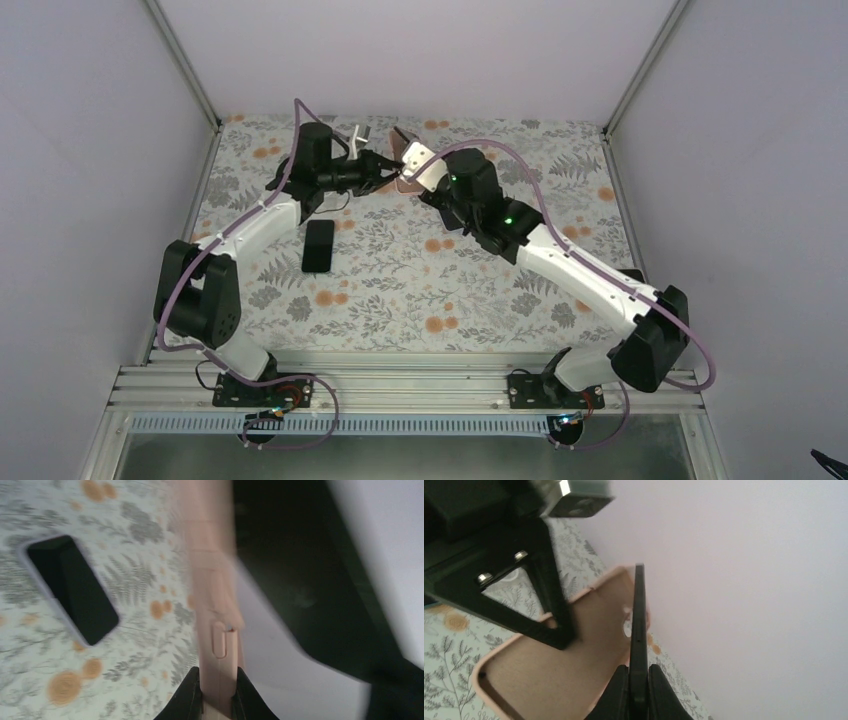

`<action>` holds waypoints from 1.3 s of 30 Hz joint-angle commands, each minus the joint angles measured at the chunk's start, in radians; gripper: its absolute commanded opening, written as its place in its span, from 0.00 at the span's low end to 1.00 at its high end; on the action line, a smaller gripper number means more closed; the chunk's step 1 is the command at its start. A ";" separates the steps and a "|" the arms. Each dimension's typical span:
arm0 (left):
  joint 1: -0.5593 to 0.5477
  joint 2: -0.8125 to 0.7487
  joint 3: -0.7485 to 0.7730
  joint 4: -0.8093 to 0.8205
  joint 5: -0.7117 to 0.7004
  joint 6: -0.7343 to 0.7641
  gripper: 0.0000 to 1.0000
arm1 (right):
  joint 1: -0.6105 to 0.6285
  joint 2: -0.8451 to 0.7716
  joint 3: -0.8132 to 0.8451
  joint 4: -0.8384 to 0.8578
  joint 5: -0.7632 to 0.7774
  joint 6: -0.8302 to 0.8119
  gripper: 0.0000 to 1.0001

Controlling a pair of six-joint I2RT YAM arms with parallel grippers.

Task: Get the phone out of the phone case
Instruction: Remove the phone case from the phone, then place the phone case at the center of the board.

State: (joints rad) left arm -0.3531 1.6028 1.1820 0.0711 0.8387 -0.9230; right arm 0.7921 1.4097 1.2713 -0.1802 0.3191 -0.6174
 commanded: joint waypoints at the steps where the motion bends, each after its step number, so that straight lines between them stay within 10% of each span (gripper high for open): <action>1: 0.044 0.027 0.013 -0.068 -0.081 0.073 0.02 | -0.032 -0.091 0.053 0.091 0.032 0.075 0.04; 39: 0.190 0.425 0.269 -0.443 -0.084 0.670 0.02 | -0.103 -0.125 -0.007 0.051 -0.056 0.136 0.04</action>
State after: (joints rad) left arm -0.1730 1.9774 1.3853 -0.3298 0.7574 -0.3237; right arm 0.6975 1.3136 1.2617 -0.1852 0.2741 -0.5030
